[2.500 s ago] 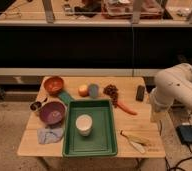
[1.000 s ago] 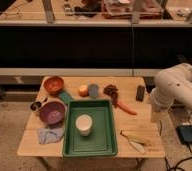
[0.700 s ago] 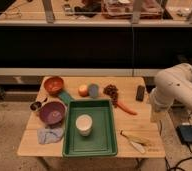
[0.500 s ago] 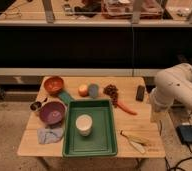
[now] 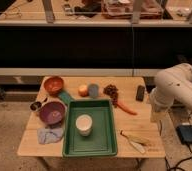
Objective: Wipe red bowl with sponge
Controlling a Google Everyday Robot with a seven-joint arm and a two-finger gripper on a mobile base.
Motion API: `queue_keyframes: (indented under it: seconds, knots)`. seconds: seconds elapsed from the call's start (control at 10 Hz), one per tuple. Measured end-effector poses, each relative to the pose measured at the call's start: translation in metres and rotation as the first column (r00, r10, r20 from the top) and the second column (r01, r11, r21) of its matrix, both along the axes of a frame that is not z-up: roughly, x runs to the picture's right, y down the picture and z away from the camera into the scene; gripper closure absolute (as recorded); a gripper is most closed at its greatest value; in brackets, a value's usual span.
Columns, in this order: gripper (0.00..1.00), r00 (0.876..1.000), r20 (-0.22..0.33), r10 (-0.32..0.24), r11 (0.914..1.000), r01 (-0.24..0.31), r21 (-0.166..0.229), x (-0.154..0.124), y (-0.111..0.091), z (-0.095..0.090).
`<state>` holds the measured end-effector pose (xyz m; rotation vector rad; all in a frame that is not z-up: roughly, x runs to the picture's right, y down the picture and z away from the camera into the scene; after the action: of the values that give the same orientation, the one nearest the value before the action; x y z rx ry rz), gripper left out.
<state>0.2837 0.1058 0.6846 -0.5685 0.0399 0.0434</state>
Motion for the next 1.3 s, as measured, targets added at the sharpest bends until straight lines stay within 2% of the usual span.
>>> queue_keyframes:
  seconds: [0.5, 0.7, 0.9, 1.0, 1.1, 1.2, 1.3]
  knots:
    - [0.35, 1.000, 0.000, 0.000, 1.0000, 0.000, 0.000, 0.000, 0.000, 0.000]
    - [0.35, 0.998, -0.054, 0.020, 0.9997, -0.019, 0.018, 0.004, -0.004, -0.003]
    - [0.35, 0.985, -0.144, 0.092, 0.9936, -0.082, 0.078, 0.003, -0.025, -0.016]
    - [0.35, 0.981, -0.156, 0.113, 0.9888, -0.096, 0.115, -0.005, -0.041, -0.023]
    - [0.35, 0.984, -0.139, 0.109, 0.9869, -0.090, 0.133, -0.016, -0.052, -0.028]
    - [0.35, 0.995, -0.074, 0.061, 0.9896, -0.051, 0.134, -0.033, -0.057, -0.033]
    - [0.35, 1.000, -0.014, -0.001, 0.9910, 0.003, 0.134, -0.041, -0.058, -0.035]
